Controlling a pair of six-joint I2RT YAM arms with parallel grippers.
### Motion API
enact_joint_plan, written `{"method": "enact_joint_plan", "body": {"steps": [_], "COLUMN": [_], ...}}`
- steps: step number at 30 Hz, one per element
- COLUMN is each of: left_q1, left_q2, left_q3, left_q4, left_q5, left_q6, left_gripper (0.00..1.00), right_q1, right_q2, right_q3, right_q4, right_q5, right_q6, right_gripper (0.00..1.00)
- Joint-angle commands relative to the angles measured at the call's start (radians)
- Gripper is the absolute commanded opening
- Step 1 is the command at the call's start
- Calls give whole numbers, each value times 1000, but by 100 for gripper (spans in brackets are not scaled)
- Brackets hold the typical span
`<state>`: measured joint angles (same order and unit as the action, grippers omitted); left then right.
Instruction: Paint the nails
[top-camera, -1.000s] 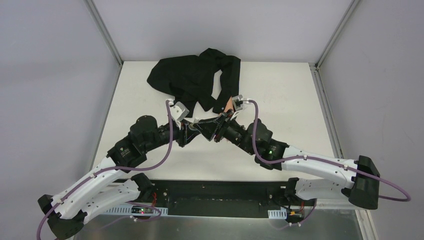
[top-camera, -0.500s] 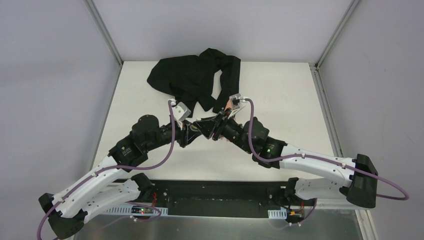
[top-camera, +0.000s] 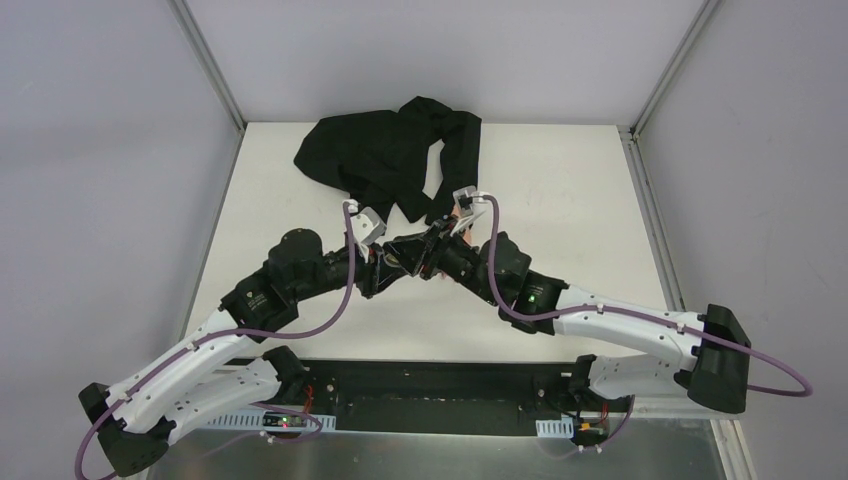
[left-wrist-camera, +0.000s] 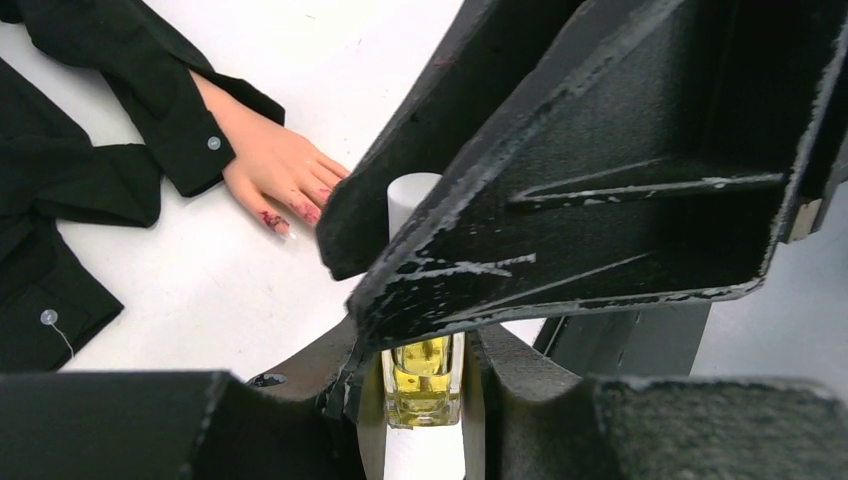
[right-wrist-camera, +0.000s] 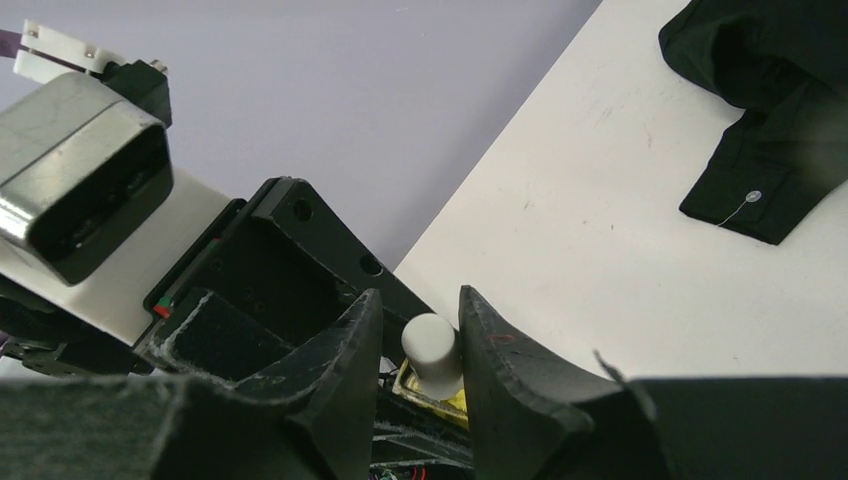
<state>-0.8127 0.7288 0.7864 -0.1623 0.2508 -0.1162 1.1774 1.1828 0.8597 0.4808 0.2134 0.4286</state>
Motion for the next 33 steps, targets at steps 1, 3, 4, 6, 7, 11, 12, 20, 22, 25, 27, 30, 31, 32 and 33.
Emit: {"method": "enact_joint_plan", "body": {"steps": [1, 3, 4, 6, 7, 11, 12, 20, 22, 25, 27, 30, 31, 32, 33], "left_q1": [-6, -6, -6, -6, -6, -6, -4, -5, -5, -5, -5, -5, -5, -5, -5], "left_q2": [7, 8, 8, 8, 8, 4, 3, -7, -12, -17, -18, -16, -14, -12, -10], "left_q3": [19, 19, 19, 19, 20, 22, 22, 30, 32, 35, 40, 51, 55, 59, 63], "left_q4": [40, 40, 41, 41, 40, 41, 41, 41, 41, 43, 45, 46, 48, 49, 50], "left_q5": [20, 23, 26, 28, 30, 37, 39, 88, 99, 127, 161, 244, 278, 314, 350], "left_q6": [-10, -10, -10, -10, -10, -15, -17, -27, -28, -29, -34, -39, -40, -41, -43], "left_gripper": [0, 0, 0, 0, 0, 0, 0, 0, 0, 0, 0, 0, 0, 0, 0], "right_q1": [13, 14, 14, 15, 16, 17, 18, 17, 16, 15, 13, -3, -8, -14, -22], "right_q2": [21, 30, 34, 41, 44, 47, 45, 16, 7, -5, -15, -36, -43, -50, -58], "right_q3": [72, 78, 79, 83, 84, 84, 82, 57, 53, 44, 31, 14, 11, 9, 5], "right_q4": [62, 68, 71, 73, 73, 73, 73, 71, 72, 79, 101, 119, 120, 124, 131], "right_q5": [-55, -63, -65, -69, -70, -60, -55, -24, -28, -52, -91, -184, -236, -284, -334], "right_q6": [12, 15, 17, 19, 21, 21, 21, -7, -21, -52, -80, -111, -119, -127, -134], "right_gripper": [35, 35, 35, 34, 34, 31, 30, 22, 7, 0, 0, 0, 0, 0, 0]}}
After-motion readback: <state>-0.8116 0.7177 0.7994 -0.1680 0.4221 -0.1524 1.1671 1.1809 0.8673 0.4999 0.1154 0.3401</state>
